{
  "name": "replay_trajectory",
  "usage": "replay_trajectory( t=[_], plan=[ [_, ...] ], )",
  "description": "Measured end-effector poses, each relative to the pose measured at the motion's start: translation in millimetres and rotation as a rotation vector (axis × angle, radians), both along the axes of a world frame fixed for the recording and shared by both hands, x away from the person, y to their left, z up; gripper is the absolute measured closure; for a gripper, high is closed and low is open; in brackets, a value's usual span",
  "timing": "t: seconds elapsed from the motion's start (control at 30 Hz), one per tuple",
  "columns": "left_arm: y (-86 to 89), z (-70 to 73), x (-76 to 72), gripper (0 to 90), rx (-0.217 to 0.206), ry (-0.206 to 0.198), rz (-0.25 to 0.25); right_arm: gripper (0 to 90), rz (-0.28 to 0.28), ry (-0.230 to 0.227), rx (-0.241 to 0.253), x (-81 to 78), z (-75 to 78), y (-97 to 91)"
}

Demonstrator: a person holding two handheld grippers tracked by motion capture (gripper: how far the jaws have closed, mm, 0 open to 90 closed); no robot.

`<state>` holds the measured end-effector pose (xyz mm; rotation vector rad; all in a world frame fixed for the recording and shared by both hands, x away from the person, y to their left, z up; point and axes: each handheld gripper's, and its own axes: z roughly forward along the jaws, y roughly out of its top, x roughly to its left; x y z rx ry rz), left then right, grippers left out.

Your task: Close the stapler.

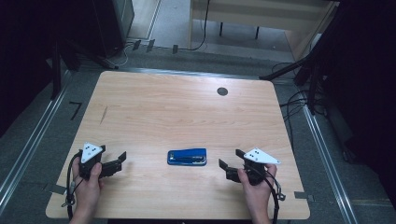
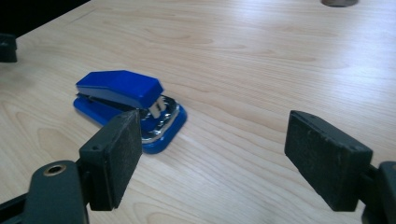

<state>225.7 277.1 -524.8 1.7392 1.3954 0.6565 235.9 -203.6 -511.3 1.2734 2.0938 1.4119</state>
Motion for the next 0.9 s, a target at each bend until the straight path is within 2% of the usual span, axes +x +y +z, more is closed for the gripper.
replay_trajectory(
  t=[0.13, 0.37, 0.73, 0.9],
  plan=[
    [0.0, 0.2, -0.3, 14.2, 0.0, 0.0, 0.002, 14.1, -0.04, 0.007, -0.009, 1.4, -1.8, -10.5],
    [0.0, 0.1, -0.5, 14.2, 0.001, -0.004, 0.004, 0.5, -0.056, -0.014, -0.008, 0.6, -1.1, -29.4],
    [-0.1, 0.1, -0.5, 14.2, 0.0, -0.003, 0.005, 0.0, -0.081, -0.014, -0.002, -3.6, -2.1, -65.6],
    [-0.2, 0.1, -0.6, 14.2, 0.002, -0.003, 0.004, 0.0, -0.102, -0.029, -0.004, -5.9, -2.2, -82.3]
  ],
)
